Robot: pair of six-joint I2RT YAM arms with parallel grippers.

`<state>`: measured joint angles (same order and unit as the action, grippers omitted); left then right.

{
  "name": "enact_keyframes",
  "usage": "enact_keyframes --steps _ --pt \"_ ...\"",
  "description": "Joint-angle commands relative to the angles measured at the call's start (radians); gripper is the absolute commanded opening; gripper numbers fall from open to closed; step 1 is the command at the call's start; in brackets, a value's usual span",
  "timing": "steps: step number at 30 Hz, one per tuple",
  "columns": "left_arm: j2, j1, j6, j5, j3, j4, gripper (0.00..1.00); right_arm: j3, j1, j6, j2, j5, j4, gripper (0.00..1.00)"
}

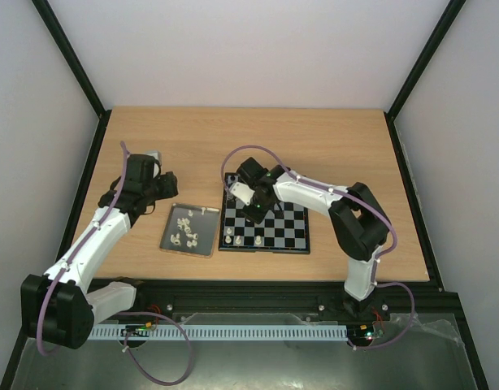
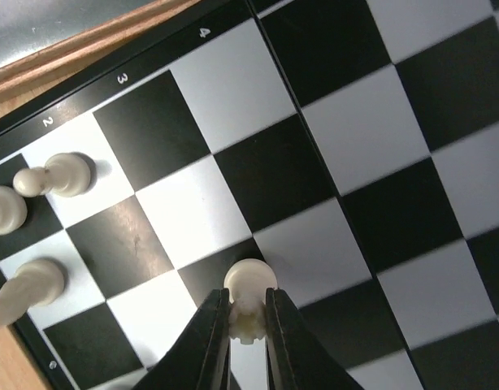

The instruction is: Set up the chess pieces on the board

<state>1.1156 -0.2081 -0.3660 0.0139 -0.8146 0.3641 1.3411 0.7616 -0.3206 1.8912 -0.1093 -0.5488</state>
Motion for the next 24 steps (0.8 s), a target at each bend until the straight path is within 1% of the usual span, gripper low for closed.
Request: enact_keyframes --steps 1,5,12,18,24 --pt "0.017 0.006 0.006 -0.026 0.010 -0.011 0.59 -0.042 -0.041 0.023 -0.109 0.006 -0.059 0.11" --pt "0.020 0.006 0.007 -0.031 0.010 -0.011 0.59 -0.098 -0.107 0.025 -0.192 -0.005 -0.082 0.10" --pt "0.023 0.006 0.012 -0.045 0.011 -0.012 0.59 -0.261 -0.215 0.014 -0.371 0.013 -0.129 0.09" --pt "0.033 0.006 0.015 -0.058 0.010 -0.012 0.59 -0.385 -0.225 -0.002 -0.488 0.053 -0.176 0.09" --pt "0.042 0.006 0.016 -0.069 0.010 -0.014 0.59 -0.478 -0.225 -0.037 -0.529 0.096 -0.170 0.09"
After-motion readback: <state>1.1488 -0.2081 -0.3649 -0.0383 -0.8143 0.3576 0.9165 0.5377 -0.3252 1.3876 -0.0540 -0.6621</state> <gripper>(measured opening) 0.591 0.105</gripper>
